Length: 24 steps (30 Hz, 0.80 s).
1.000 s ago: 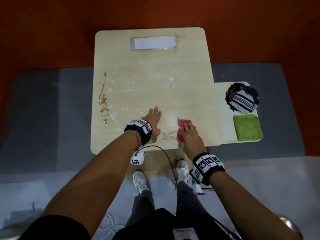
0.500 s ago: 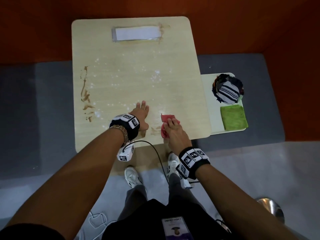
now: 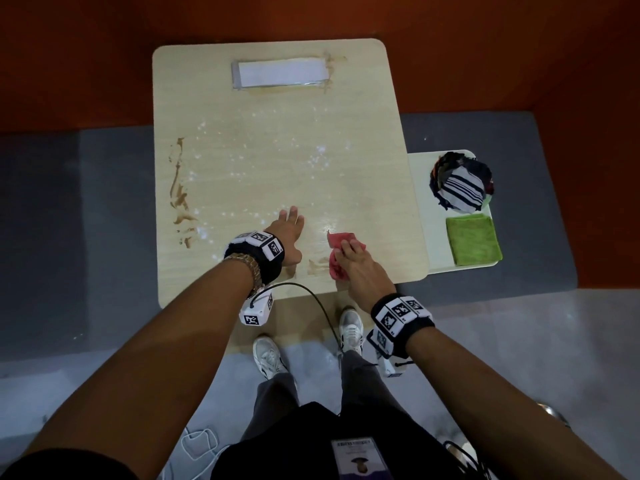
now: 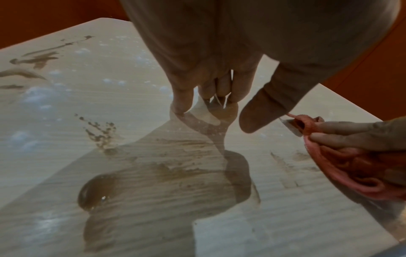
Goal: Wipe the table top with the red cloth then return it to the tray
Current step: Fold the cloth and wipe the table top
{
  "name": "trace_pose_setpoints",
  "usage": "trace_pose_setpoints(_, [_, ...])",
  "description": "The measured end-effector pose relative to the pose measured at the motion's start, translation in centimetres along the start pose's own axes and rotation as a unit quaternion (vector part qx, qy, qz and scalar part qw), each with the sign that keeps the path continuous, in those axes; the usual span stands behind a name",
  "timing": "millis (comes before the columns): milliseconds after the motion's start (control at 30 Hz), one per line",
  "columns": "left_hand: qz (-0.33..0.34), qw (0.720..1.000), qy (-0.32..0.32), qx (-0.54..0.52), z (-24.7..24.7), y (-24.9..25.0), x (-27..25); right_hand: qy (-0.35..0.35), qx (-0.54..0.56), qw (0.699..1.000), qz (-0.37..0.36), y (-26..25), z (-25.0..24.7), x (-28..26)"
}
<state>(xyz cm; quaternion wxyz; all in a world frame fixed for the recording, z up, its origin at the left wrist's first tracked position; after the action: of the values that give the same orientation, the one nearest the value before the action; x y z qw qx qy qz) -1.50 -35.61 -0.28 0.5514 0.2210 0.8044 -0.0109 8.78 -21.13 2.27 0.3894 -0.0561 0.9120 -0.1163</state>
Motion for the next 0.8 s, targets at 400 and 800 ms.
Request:
trace_pose_setpoints(400, [0.007, 1.000, -0.005, -0.017, -0.2, 0.1, -0.4, -0.008, -0.041, 0.999, -0.004, 1.7, -0.1, 0.5])
trace_pose_setpoints(800, [0.006, 1.000, -0.014, -0.004, -0.5, 0.3, -1.1, -0.003, -0.064, 0.997, -0.050, 6.0, -1.1, 0.1])
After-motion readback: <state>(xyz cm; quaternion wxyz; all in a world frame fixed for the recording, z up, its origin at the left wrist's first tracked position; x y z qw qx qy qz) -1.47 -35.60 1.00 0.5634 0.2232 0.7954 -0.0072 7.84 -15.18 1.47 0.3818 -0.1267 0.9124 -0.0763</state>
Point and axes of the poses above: each hand's wrist, its own x-axis towards the middle knuckle, its own z-axis out of the palm, y = z × x, the point moved 5 cm from there along x, towards the middle knuckle, and after that the axes turned 13 degrees about -y, right-handed, at the moved point
